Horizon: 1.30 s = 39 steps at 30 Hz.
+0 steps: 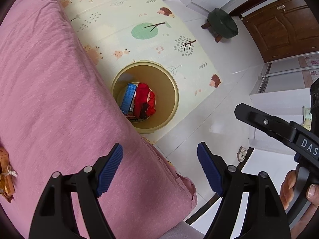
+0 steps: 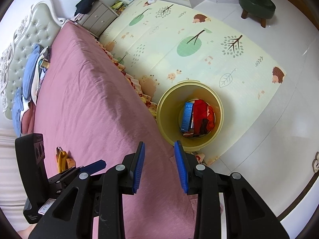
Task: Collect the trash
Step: 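Move both tools back over the orange sock and yellow hat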
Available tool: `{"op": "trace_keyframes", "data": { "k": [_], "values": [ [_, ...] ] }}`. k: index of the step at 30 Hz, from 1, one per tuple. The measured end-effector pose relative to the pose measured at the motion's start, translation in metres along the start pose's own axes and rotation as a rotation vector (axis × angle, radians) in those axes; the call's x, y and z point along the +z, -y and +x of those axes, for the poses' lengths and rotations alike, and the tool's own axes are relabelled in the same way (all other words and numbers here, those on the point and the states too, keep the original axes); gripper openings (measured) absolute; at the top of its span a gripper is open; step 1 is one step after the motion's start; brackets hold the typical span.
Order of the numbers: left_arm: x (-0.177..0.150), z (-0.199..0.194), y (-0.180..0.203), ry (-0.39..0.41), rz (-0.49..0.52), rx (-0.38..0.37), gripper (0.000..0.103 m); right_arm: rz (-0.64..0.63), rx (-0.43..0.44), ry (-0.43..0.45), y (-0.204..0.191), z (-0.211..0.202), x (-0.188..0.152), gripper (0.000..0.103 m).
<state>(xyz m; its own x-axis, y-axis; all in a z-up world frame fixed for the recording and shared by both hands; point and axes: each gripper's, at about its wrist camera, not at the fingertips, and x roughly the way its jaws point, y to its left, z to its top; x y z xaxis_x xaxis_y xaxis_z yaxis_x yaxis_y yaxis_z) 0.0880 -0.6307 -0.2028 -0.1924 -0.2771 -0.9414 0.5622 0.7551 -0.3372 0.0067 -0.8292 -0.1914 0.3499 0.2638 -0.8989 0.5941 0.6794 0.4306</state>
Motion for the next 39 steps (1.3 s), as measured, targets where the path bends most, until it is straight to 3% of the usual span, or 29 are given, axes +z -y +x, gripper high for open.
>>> {"op": "trace_keyframes", "data": {
  "k": [16,39],
  "values": [
    [-0.055,-0.045,-0.062,0.096,-0.120,0.011,0.077,-0.147,0.019,-0.035,-0.082,0.009,-0.043,0.031],
    [-0.203,-0.102,-0.264,0.181,-0.518,0.069,0.077,-0.455,0.093,-0.233,-0.284,0.102,-0.146,0.031]
  ]
}}
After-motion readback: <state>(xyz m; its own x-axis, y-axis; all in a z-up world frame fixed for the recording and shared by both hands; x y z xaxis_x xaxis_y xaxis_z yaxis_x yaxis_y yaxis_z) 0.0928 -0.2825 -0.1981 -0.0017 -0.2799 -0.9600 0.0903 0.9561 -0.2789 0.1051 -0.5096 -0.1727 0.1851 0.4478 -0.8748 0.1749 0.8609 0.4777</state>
